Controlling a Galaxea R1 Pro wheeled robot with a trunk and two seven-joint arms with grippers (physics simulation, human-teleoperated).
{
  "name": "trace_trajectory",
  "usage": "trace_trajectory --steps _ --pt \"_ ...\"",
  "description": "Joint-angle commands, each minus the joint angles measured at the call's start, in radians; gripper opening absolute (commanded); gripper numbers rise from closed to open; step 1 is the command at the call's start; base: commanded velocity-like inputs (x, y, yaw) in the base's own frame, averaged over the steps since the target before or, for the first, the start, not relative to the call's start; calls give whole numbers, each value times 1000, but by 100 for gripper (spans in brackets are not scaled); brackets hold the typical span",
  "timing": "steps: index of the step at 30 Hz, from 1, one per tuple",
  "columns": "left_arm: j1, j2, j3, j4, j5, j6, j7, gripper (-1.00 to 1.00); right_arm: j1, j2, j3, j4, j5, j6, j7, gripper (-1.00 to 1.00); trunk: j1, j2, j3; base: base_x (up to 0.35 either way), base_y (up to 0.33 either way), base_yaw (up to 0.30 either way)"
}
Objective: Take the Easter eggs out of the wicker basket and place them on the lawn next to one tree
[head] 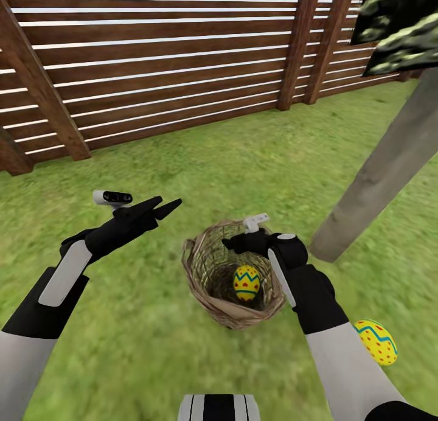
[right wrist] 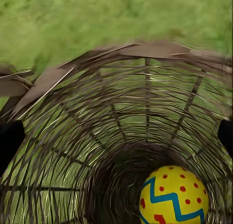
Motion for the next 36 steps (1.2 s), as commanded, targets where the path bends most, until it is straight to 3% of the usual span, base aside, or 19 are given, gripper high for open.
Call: trace_trajectory --steps 1,5,9,16,29,32,36 --pt "-1 1 -2 0 8 6 0 100 -1 0 4 -1 3 5 -19 100 0 0 -1 252 182 2" --pt "0 1 -2 0 9 6 0 100 1 -1 39 3 0 8 -121 100 0 0 -1 126 89 1" --pt "-1 1 -2 0 8 6 0 100 29 -3 50 22 -2 19 -181 100 0 0 -1 19 13 0" --pt "-1 1 -2 1 8 6 1 100 43 -5 48 51 -10 127 -191 100 0 0 -1 1 1 0" --pt "0 1 -2 2 8 6 1 100 44 -10 45 60 -4 143 -204 100 0 0 -1 1 0 0" --pt "0 1 -2 2 8 6 1 100 44 -2 48 99 -8 139 -276 100 0 0 -1 216 0 0" --pt "-1 1 -3 1 8 6 1 100 44 1 48 116 -13 134 -307 100 0 0 -1 262 0 0"
